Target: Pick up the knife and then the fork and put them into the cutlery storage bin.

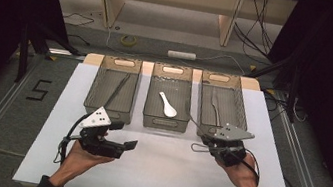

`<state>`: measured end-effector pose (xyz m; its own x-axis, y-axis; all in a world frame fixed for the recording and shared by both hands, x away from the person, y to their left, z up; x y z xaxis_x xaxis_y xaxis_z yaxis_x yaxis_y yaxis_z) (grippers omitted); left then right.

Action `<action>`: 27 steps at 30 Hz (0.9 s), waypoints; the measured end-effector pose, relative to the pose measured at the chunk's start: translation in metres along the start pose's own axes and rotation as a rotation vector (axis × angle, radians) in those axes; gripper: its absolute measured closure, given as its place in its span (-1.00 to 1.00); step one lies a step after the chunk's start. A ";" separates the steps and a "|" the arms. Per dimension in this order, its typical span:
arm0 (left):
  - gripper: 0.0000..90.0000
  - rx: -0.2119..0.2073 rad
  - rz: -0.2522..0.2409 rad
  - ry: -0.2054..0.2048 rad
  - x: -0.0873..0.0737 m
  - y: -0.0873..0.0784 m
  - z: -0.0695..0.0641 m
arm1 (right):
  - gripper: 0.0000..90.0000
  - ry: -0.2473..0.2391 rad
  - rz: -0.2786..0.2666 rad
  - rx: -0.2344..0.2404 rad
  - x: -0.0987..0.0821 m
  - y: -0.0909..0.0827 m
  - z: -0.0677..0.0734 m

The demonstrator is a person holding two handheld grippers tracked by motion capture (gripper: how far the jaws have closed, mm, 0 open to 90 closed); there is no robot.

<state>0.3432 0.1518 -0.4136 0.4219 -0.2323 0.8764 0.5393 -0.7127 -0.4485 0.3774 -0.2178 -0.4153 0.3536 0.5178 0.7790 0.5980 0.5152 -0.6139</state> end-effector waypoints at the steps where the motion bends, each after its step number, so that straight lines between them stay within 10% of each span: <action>1: -0.60 0.011 -0.001 0.004 -0.002 -0.001 0.002 | 0.94 0.017 0.000 -0.007 0.002 0.001 -0.005; 15: -0.65 0.059 -0.004 0.015 -0.012 -0.012 0.011 | 0.94 0.234 0.053 -0.127 0.034 0.026 -0.088; 27: -0.65 0.074 -0.031 0.009 -0.015 -0.020 0.012 | 0.94 0.341 0.146 -0.192 0.024 0.053 -0.119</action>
<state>0.3351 0.1776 -0.4201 0.3978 -0.2166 0.8915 0.6044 -0.6692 -0.4323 0.5035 -0.2589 -0.4139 0.6436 0.3033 0.7028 0.6357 0.2995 -0.7114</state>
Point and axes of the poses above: each handheld gripper's, and its own axes: y roughly forward along the jaws, x roughly out of its top, z roughly to its left, the point moved 1 cm from there along y, roughly forward along the jaws
